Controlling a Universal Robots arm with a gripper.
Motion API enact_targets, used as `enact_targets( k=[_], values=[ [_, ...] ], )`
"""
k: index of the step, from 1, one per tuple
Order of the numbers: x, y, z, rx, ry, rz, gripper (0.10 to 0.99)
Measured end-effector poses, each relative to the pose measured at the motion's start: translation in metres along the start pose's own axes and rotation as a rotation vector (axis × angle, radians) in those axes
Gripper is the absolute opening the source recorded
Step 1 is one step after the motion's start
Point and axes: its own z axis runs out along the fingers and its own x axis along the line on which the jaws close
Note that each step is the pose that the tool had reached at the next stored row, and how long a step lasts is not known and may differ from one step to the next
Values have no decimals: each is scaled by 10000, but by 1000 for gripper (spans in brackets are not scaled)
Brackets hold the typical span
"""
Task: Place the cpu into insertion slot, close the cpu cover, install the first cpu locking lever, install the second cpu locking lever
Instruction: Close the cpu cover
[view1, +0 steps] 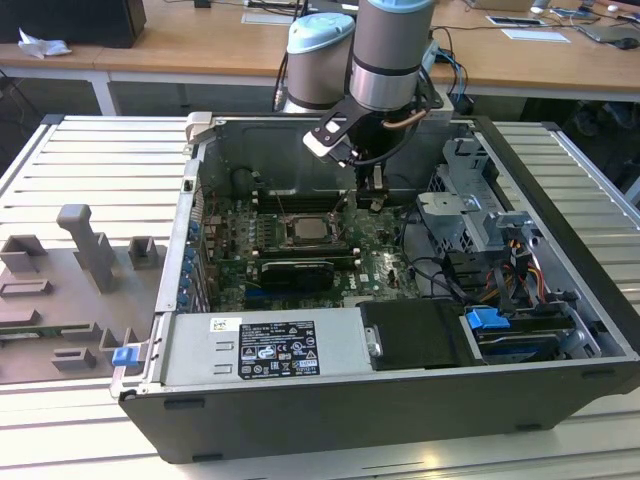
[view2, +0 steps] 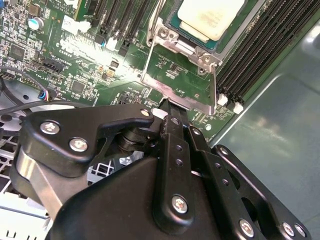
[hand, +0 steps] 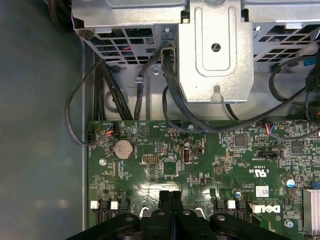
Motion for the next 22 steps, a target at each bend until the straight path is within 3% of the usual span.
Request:
enact_targets(
  k=[22],
  values=[
    [-1,-41,0,0,0,-1,106]
  ],
)
